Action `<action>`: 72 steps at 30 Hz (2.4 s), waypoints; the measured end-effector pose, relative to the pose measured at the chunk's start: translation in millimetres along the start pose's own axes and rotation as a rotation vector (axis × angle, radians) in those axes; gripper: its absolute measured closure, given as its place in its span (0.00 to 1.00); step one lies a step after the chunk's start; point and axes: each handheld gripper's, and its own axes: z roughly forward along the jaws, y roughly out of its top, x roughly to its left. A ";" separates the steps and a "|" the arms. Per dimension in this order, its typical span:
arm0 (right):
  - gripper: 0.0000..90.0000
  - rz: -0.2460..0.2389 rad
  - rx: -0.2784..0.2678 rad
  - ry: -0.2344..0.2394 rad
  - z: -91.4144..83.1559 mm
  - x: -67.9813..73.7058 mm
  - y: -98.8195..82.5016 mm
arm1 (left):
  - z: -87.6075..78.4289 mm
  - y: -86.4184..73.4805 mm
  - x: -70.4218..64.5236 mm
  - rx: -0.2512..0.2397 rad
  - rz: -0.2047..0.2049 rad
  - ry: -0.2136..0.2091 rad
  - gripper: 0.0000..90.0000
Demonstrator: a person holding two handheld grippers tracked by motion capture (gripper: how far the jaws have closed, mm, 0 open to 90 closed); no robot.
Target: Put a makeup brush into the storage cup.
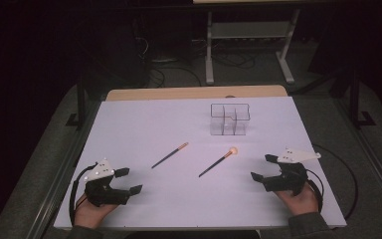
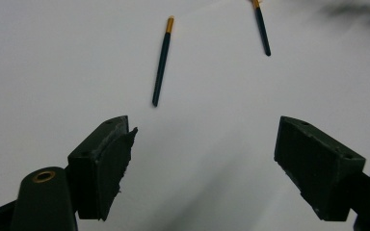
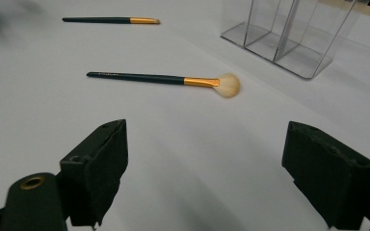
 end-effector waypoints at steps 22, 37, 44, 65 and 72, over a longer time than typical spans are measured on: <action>0.17 0.004 -0.008 -0.002 -3.7 -1.2 -1.0 | 5.2 4.1 -3.7 0.008 -0.007 -0.003 0.22; 0.17 0.017 -0.022 -0.005 -7.3 -2.0 -1.0 | 3.8 21.5 -6.0 0.017 0.030 -0.004 0.26; 0.17 0.017 -0.021 0.004 -6.4 -0.2 -0.4 | 10.9 38.4 -1.2 0.055 0.038 -0.014 0.27; 0.17 0.025 -0.027 0.010 -6.1 0.8 0.3 | 50.5 86.8 12.1 0.168 0.060 -0.046 0.28; 0.17 0.023 -0.029 0.010 -6.5 0.7 0.6 | 61.6 94.3 15.3 0.202 0.058 -0.060 0.31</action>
